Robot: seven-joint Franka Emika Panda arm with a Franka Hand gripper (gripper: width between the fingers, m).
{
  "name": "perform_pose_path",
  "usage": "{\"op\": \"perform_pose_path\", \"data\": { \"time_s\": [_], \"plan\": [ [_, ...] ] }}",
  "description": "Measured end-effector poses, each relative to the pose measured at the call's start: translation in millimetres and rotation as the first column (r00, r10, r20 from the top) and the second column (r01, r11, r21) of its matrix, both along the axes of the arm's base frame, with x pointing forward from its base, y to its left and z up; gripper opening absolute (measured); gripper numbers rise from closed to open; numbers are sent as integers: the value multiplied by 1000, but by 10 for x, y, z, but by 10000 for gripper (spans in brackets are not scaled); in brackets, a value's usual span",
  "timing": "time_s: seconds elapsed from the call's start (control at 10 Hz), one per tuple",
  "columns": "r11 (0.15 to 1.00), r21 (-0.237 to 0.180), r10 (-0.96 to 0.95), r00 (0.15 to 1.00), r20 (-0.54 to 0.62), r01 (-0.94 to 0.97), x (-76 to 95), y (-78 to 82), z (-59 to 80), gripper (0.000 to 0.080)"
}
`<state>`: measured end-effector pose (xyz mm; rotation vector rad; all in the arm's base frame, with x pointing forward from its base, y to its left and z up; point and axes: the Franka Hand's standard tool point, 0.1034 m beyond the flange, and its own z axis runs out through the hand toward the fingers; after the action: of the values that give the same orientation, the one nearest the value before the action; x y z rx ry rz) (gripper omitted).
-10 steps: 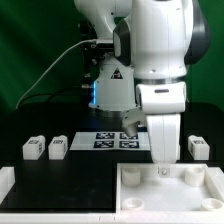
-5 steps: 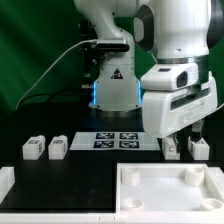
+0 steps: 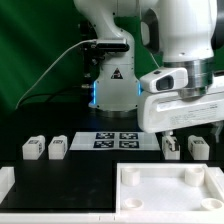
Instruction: Assemble one leg
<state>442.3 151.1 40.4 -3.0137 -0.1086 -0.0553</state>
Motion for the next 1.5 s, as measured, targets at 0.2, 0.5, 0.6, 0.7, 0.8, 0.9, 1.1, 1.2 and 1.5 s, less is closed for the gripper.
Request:
{"op": "perform_pose_path", "data": {
  "time_s": [0.2, 0.5, 0.6, 0.7, 0.8, 0.9, 1.1, 1.2, 1.5],
  "plan": [
    [990, 23, -142, 990, -1, 142, -25, 74, -20, 649],
    [994, 12, -108, 992, -60, 108, -58, 73, -27, 649],
    [992, -18, -123, 968, -221, 122, -196, 146, -2, 649],
    [995, -36, -104, 929, -356, 97, -239, 207, 67, 649],
    [996, -45, -91, 884, -459, 79, -249, 252, 101, 649],
    [996, -48, -93, 857, -507, 80, -212, 285, 68, 649],
    [999, -33, -46, 765, -642, 33, -244, 247, 13, 649],
    [999, -32, -36, 692, -721, 18, -289, 239, 24, 649],
    [999, -32, -33, 630, -776, 13, -306, 247, -71, 649]
  ]
}}
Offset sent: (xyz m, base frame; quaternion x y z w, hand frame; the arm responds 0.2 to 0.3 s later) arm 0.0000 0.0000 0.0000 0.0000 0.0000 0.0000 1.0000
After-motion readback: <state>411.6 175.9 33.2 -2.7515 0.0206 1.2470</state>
